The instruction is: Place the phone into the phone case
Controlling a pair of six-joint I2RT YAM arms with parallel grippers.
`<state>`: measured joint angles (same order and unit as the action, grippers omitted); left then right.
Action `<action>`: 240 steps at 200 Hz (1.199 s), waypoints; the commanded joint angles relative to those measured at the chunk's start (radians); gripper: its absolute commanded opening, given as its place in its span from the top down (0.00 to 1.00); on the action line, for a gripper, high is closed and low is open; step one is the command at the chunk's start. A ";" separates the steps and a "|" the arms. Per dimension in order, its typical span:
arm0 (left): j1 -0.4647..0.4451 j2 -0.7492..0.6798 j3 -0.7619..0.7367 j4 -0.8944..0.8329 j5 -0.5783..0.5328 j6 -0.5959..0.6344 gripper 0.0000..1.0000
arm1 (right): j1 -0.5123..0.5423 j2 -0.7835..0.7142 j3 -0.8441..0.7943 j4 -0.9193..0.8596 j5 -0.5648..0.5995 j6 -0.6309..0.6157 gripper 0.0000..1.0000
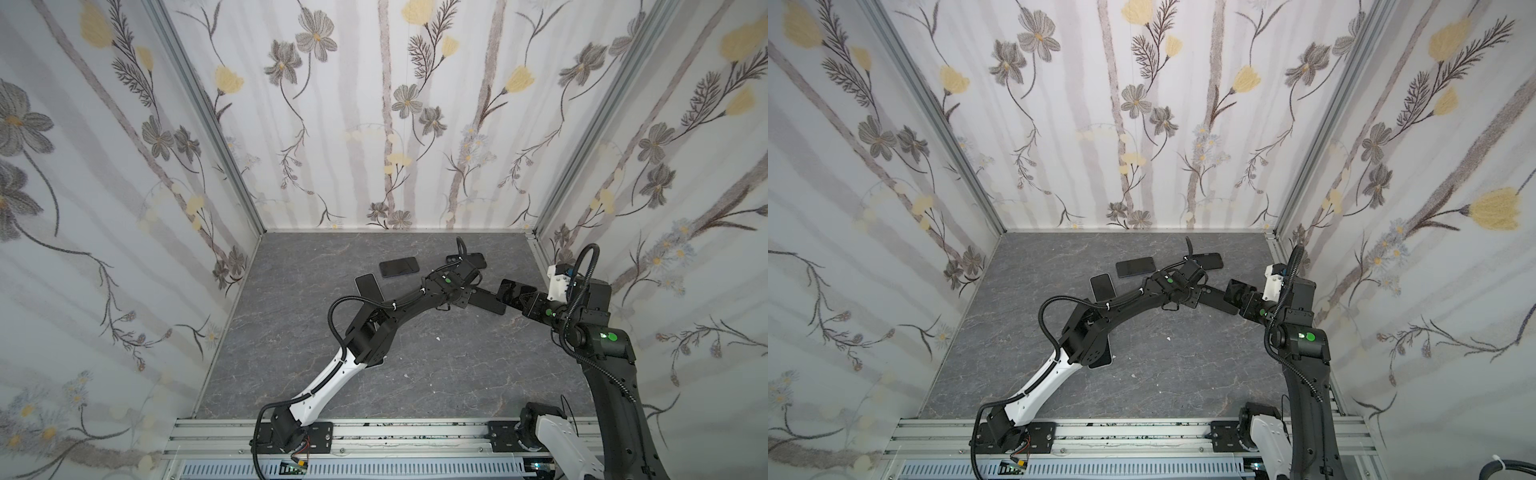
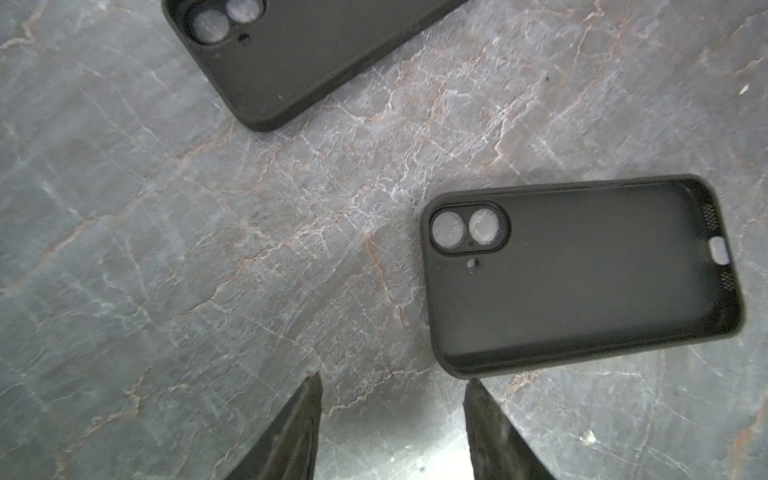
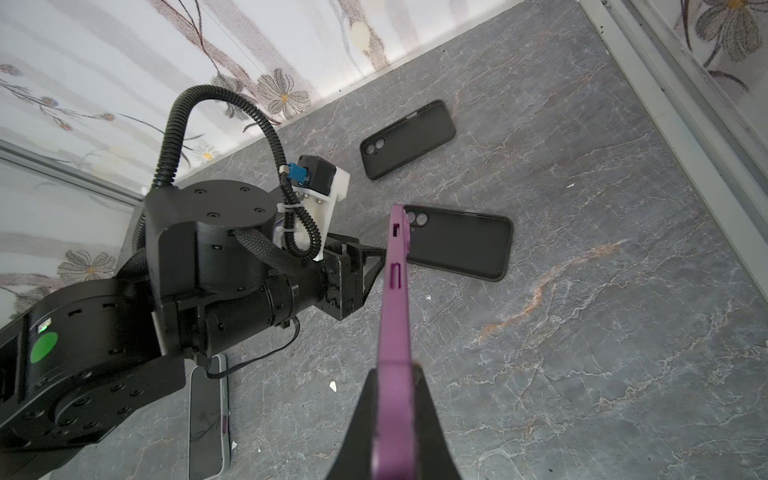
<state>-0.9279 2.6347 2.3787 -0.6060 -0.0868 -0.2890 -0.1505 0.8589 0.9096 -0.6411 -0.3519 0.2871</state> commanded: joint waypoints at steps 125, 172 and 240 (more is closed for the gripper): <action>0.007 0.032 0.040 0.098 0.047 -0.028 0.45 | 0.002 -0.012 -0.069 0.090 -0.041 -0.003 1.00; 0.023 0.045 0.040 0.166 0.050 -0.051 0.44 | 0.002 -0.004 -0.064 0.101 -0.050 -0.008 1.00; 0.028 0.145 0.133 0.161 0.001 -0.025 0.45 | 0.007 0.017 -0.050 0.110 -0.066 -0.008 1.00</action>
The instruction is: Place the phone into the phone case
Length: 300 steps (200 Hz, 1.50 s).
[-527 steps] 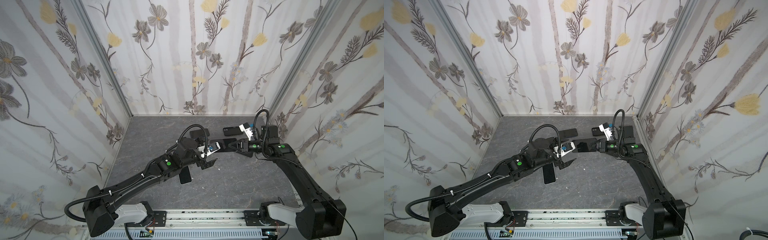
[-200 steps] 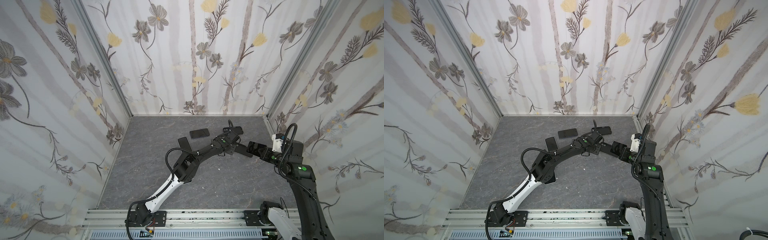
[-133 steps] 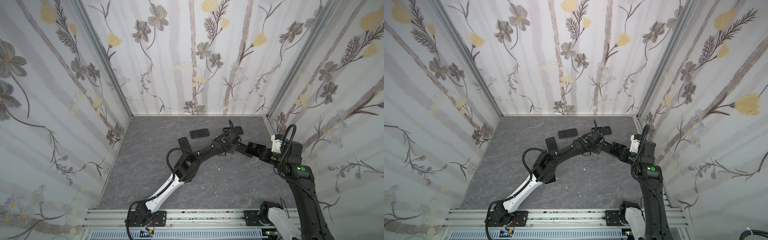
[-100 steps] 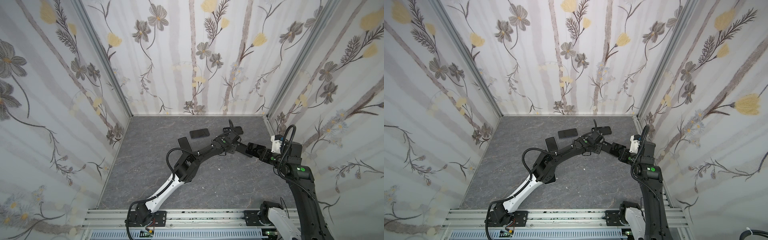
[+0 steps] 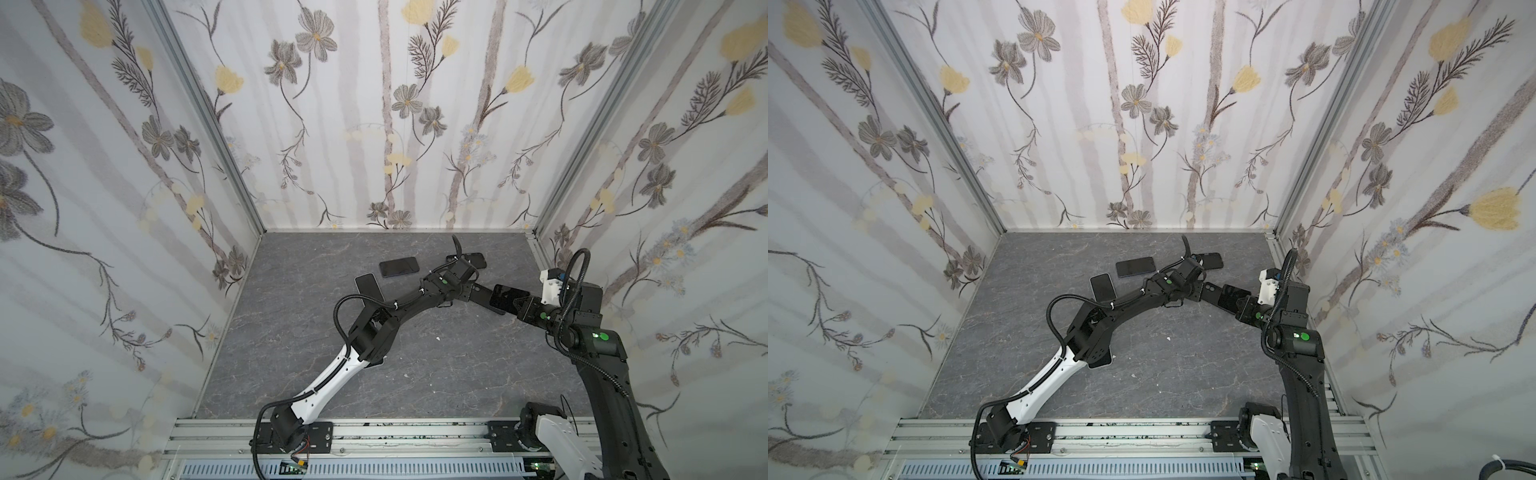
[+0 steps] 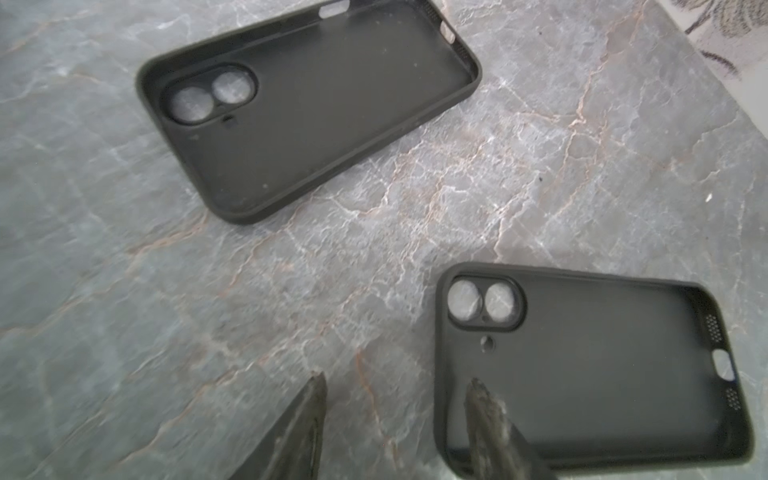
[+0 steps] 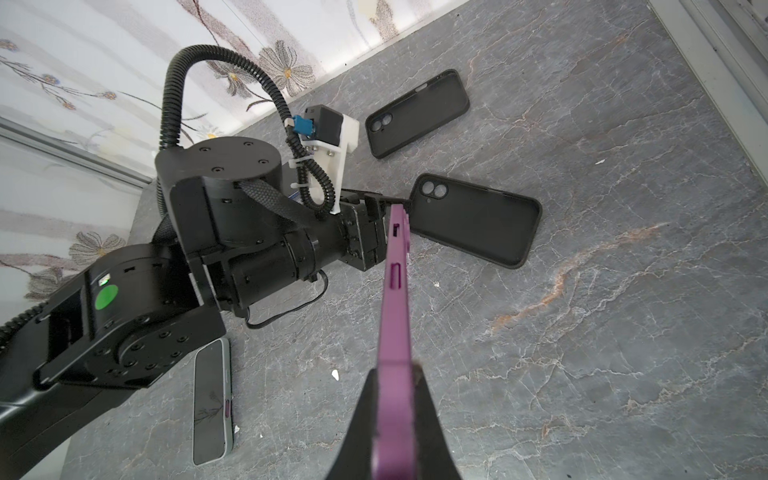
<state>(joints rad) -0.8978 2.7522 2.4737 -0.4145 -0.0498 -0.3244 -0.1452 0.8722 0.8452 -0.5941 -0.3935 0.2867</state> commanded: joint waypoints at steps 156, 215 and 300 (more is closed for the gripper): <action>-0.023 -0.189 -0.261 -0.218 -0.213 0.032 0.54 | 0.006 0.030 -0.003 0.103 -0.060 0.054 1.00; -0.021 -0.524 -0.805 -0.059 -0.176 -0.118 0.54 | 0.102 0.076 -0.044 0.162 -0.054 0.124 1.00; -0.028 -0.837 -1.295 0.119 -0.053 -0.342 0.54 | 0.322 0.142 -0.061 0.212 -0.001 0.213 1.00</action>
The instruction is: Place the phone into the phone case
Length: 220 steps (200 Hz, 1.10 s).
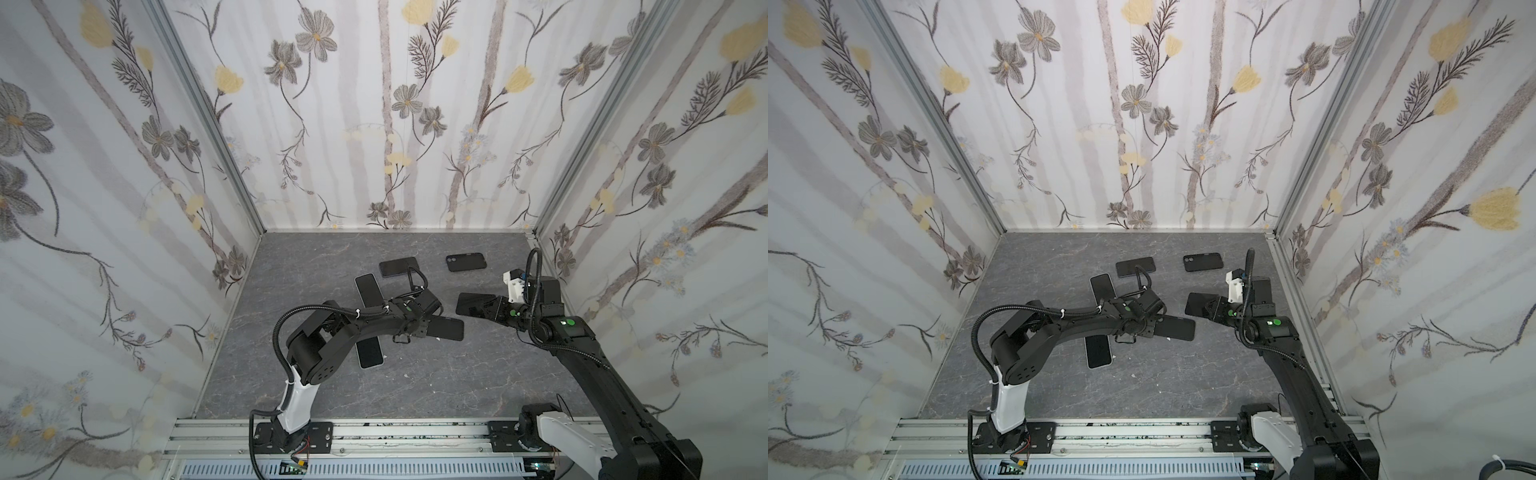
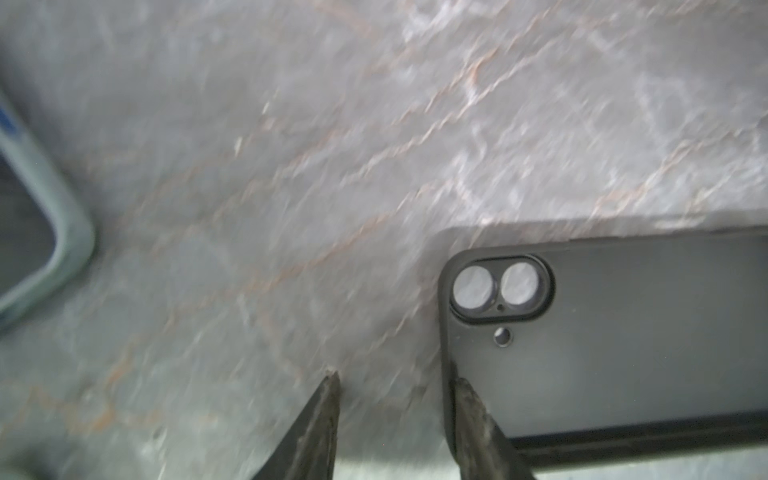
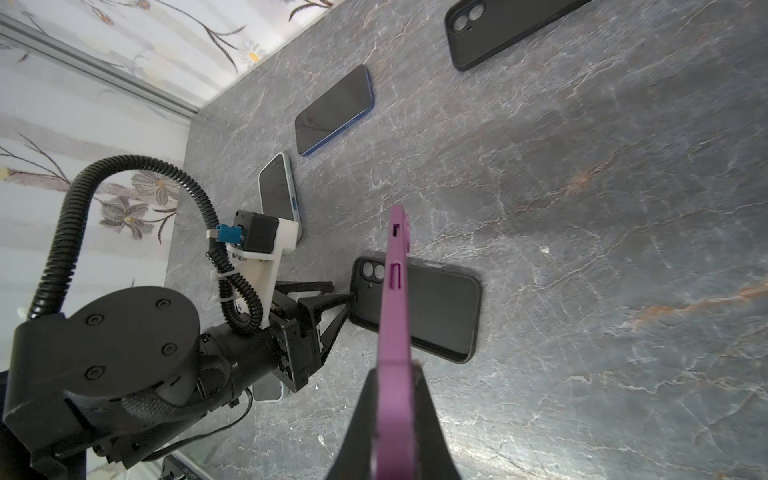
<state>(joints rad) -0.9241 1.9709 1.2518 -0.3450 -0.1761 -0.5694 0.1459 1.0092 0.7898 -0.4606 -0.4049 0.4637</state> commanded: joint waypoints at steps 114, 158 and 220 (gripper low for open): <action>0.115 -0.189 -0.172 0.241 0.297 -0.103 0.54 | 0.135 0.064 -0.110 0.221 -0.134 0.185 1.00; 0.137 -0.169 -0.187 0.282 0.346 -0.111 0.54 | 0.139 0.166 -0.114 0.253 -0.198 0.209 1.00; 0.151 -0.160 -0.220 0.327 0.381 -0.139 0.54 | 0.145 0.269 -0.109 0.315 -0.272 0.221 1.00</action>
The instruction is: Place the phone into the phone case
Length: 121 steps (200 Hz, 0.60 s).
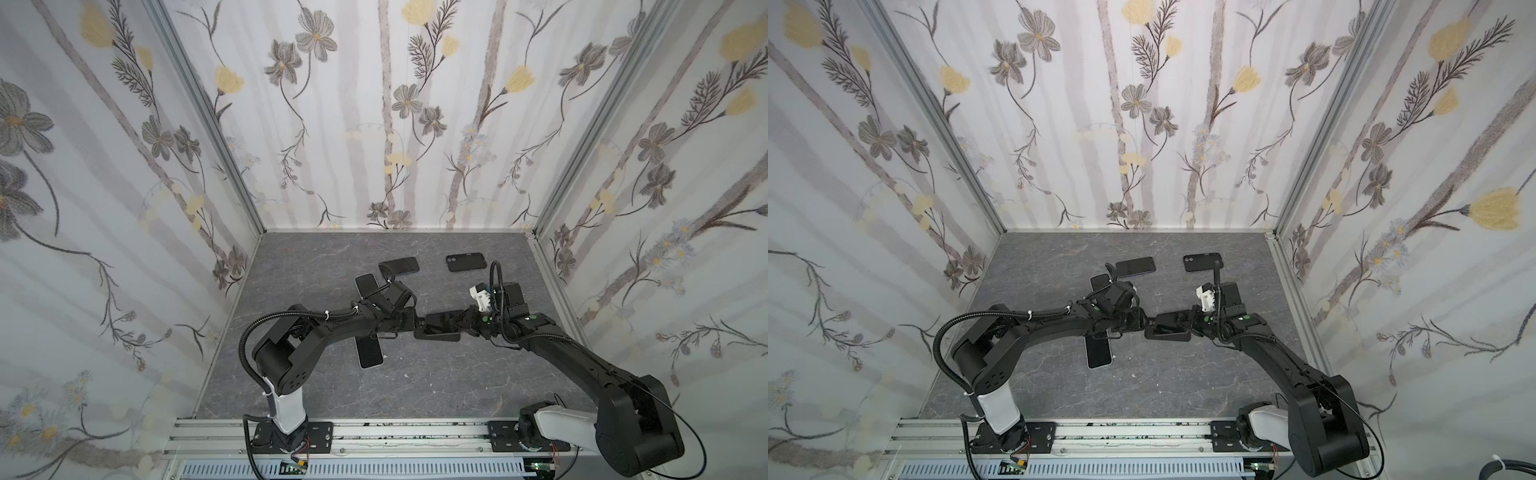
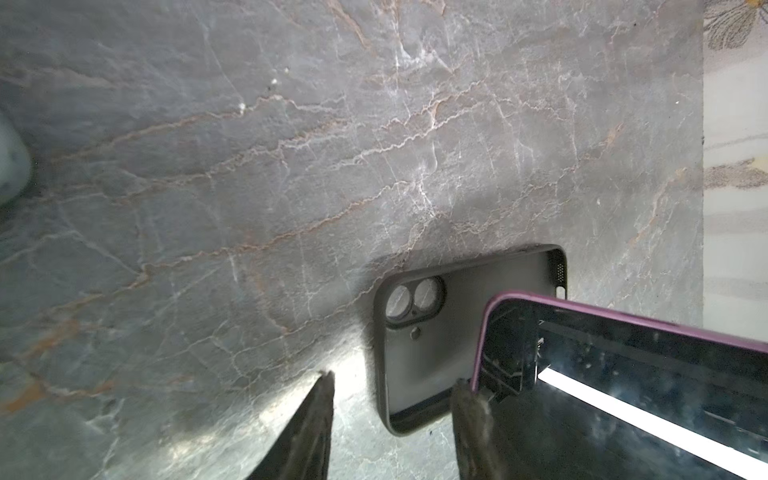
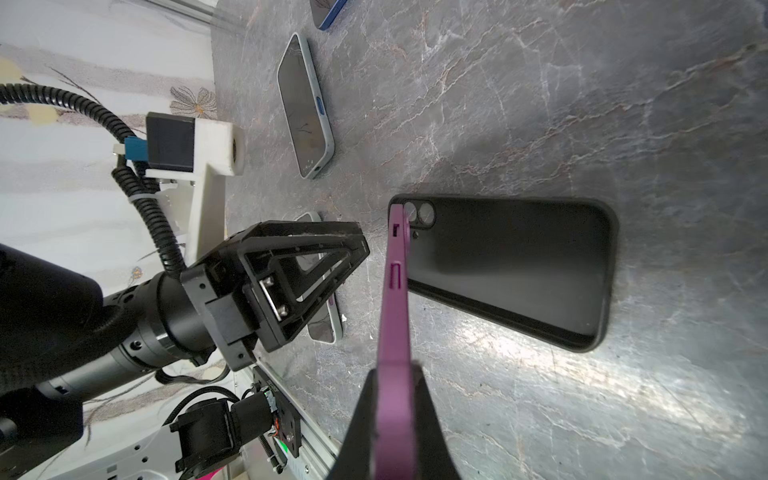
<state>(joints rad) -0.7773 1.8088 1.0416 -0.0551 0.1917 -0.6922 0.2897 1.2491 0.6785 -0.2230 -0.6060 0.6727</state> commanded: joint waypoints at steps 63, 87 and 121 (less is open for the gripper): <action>0.010 0.002 -0.015 0.058 0.034 -0.030 0.54 | 0.009 0.091 0.009 0.119 -0.082 0.015 1.00; 0.012 0.019 -0.011 0.057 0.046 -0.031 0.54 | 0.008 0.111 0.012 0.119 -0.090 0.006 1.00; 0.012 0.012 -0.029 0.081 0.037 -0.049 0.55 | 0.009 0.129 0.016 0.121 -0.097 -0.005 1.00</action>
<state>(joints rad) -0.7662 1.8240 1.0222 -0.0044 0.2325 -0.7151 0.2966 1.3685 0.6823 -0.1467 -0.6601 0.6800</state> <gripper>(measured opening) 0.453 0.085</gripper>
